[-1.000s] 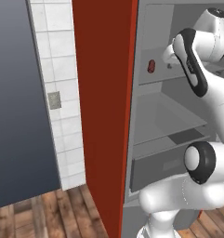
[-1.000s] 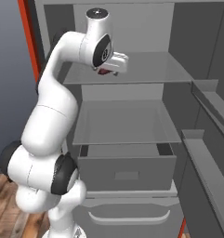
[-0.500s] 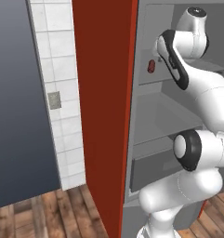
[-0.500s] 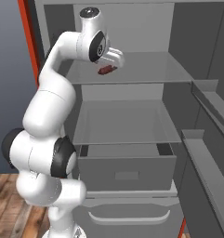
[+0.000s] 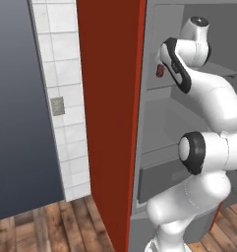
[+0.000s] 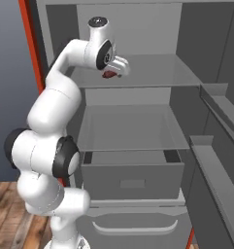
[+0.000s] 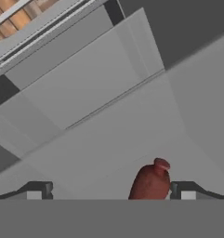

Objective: Move the hot dog bun to the plate on the dining table and place the condiment next to that plate. Then navigate to the fridge and take the sausage and place it on the plate as well.

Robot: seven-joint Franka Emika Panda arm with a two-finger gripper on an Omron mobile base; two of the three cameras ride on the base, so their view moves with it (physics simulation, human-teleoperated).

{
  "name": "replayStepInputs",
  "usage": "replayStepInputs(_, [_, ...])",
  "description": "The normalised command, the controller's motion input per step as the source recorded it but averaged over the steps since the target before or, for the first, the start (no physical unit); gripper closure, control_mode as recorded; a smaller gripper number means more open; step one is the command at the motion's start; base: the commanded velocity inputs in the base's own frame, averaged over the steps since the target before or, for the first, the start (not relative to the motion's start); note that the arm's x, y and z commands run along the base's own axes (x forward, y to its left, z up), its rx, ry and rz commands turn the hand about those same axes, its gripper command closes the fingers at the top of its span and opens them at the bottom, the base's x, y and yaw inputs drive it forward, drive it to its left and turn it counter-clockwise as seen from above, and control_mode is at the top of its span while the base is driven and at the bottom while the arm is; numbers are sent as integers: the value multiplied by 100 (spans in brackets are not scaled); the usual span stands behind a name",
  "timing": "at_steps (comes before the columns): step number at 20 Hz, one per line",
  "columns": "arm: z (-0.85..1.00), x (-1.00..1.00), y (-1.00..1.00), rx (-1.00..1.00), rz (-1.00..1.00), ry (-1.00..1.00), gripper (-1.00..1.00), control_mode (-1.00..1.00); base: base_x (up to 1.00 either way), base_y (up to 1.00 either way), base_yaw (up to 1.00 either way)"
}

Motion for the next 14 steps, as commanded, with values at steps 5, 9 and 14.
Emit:
replayStepInputs(5, [-15, 40, 4, 0, 0, 2, -100, -100, 0, 0, 0])
replayStepInputs(9, [0, 41, 3, 0, 0, 0, -100, -100, 0, 0, 0])
replayStepInputs(14, [-9, 45, 3, 0, 0, 2, -100, -100, 0, 0, 0])
